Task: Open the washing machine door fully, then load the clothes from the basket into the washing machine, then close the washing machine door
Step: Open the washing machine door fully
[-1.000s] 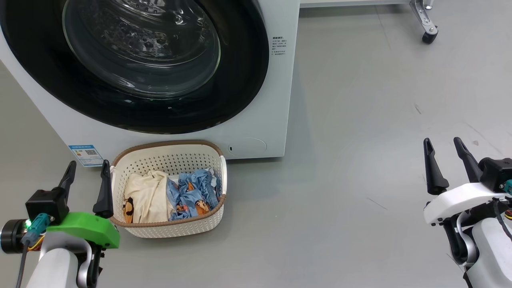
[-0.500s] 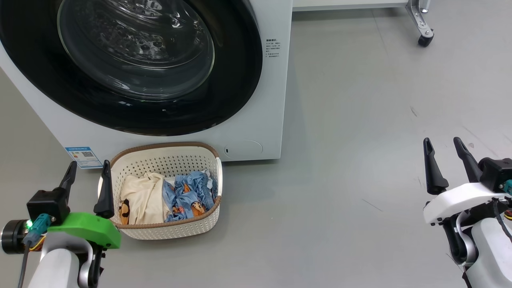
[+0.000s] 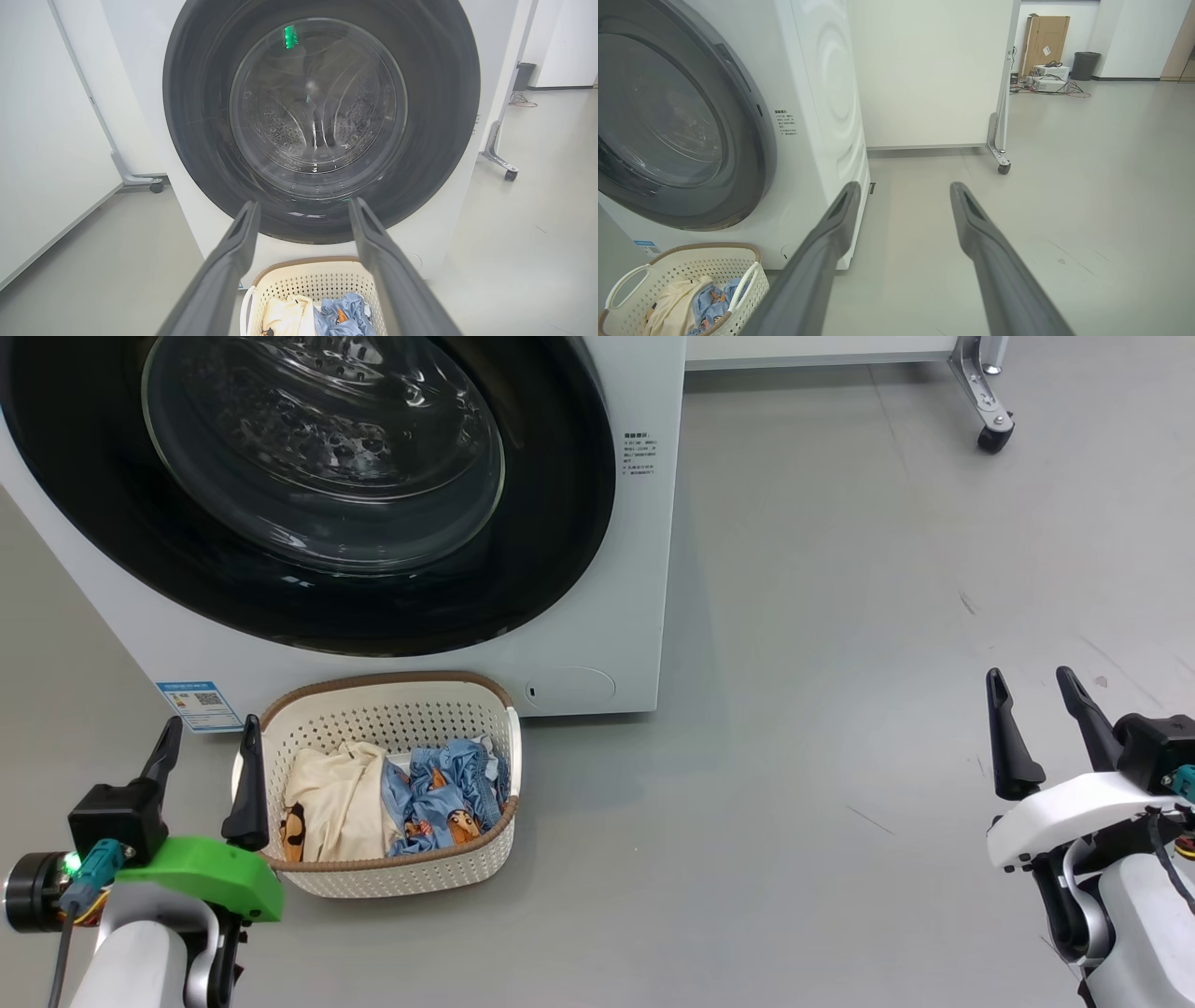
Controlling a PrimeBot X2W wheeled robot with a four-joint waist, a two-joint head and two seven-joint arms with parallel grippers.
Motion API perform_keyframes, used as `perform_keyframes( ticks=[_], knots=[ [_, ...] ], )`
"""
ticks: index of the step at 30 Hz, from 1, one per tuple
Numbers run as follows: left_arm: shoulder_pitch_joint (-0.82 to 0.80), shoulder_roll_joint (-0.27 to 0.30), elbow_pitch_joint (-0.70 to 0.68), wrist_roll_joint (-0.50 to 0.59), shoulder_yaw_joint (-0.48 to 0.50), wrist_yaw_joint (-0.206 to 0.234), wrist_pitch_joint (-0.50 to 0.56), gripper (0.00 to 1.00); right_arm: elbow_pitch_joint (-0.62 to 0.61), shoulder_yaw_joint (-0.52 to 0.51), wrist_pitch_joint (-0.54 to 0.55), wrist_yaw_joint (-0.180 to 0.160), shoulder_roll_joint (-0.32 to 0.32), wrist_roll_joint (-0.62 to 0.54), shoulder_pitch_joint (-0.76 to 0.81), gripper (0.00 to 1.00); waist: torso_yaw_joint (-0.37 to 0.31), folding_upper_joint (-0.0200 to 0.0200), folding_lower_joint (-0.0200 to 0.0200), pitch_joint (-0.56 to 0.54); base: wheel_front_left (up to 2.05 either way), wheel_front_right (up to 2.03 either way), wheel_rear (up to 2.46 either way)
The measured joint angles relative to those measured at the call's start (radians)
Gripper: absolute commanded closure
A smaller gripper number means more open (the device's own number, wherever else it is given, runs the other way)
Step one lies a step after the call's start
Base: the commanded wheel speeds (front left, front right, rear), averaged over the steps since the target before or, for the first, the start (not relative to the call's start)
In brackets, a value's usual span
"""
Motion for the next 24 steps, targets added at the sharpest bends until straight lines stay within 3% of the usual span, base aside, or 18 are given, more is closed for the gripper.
perform_keyframes(
  ticks=[19, 24],
  knots=[
    [0.007, -0.033, -0.019, 0.015, -0.005, -0.010, 0.000, 0.00, -0.035, -0.057, 0.000, 0.006, -0.011, 0.011, -0.053, 0.00, 0.013, 0.0000, 0.0000, 0.032, 0.00, 0.00, 0.00],
    [0.013, -0.035, -0.021, 0.022, -0.009, -0.017, 0.000, 0.00, -0.053, -0.100, 0.000, 0.007, 0.002, 0.077, -0.097, 0.00, 0.023, 0.0000, 0.0000, 0.052, 0.00, 0.00, 0.00]
  ],
)
